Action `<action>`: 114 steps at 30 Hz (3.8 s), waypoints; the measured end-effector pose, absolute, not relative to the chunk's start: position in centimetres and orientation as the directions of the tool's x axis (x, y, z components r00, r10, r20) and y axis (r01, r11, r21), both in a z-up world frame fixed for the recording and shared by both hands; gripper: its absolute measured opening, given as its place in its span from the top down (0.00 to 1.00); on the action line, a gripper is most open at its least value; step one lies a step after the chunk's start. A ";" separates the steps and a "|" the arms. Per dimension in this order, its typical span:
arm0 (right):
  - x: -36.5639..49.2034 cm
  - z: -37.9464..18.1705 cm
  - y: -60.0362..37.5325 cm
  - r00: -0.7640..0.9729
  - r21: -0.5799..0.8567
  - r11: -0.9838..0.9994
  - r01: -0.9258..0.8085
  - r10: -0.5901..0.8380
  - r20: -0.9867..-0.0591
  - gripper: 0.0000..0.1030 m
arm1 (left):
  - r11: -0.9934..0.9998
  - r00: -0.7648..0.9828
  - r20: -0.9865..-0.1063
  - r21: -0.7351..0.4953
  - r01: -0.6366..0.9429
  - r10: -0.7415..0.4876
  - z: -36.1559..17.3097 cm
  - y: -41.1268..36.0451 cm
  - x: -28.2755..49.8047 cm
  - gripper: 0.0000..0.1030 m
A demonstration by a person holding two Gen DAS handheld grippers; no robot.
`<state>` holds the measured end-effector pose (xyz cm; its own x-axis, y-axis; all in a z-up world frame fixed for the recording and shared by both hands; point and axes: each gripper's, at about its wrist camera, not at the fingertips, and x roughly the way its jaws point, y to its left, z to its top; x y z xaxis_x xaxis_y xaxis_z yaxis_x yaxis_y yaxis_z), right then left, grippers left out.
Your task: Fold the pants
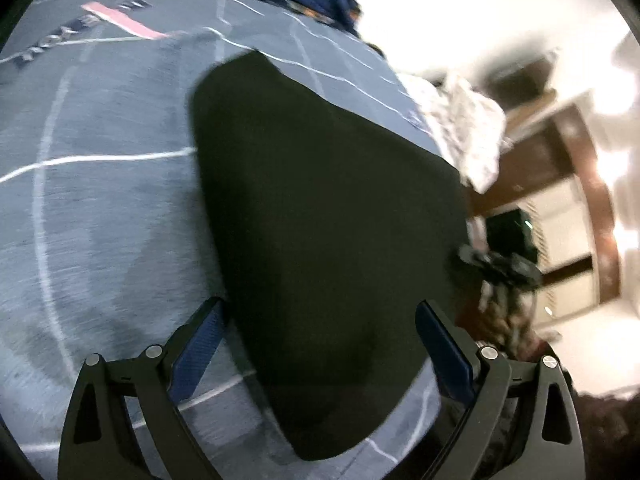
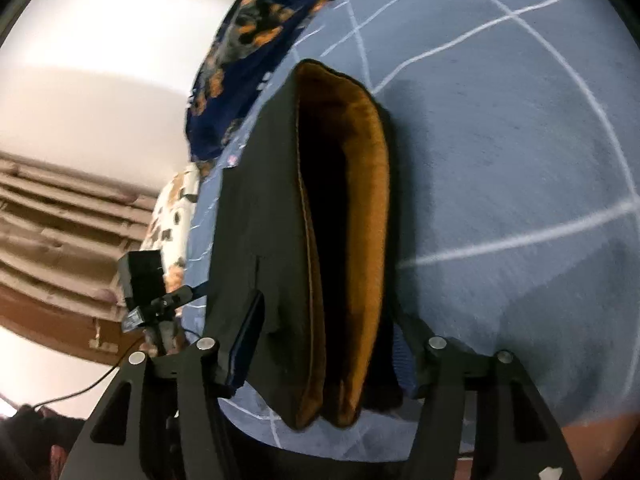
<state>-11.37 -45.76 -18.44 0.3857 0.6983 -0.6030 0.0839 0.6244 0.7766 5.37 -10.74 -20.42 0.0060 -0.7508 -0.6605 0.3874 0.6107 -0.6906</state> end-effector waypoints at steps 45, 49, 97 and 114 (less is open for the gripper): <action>-8.8 -19.2 -43.4 0.361 0.767 0.641 0.027 0.710 -0.605 0.69 | 0.701 0.191 -0.828 -0.297 0.648 -0.527 -18.1 -17.5 2.2 0.78; -9.1 -19.3 -43.4 0.385 0.768 0.639 0.040 0.700 -0.601 0.71 | 0.721 0.290 -0.829 -0.182 0.669 -0.478 -17.2 -17.7 0.8 0.81; 7.1 -13.6 -23.5 0.302 0.817 0.530 -0.227 0.836 -0.459 0.76 | 0.964 0.677 -0.710 -0.011 0.265 -0.194 -8.1 2.7 10.8 0.81; 19.7 -17.9 -19.0 0.300 0.811 0.521 -0.266 0.844 -0.444 0.76 | 0.986 0.693 -0.714 0.019 0.164 -0.101 -12.8 8.8 24.1 0.81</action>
<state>19.67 -18.99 -17.87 0.3004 0.8442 -0.4438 -0.2661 0.5210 0.8110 24.07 8.82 -12.77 0.6927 -0.1014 -0.7141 0.1638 0.9863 0.0188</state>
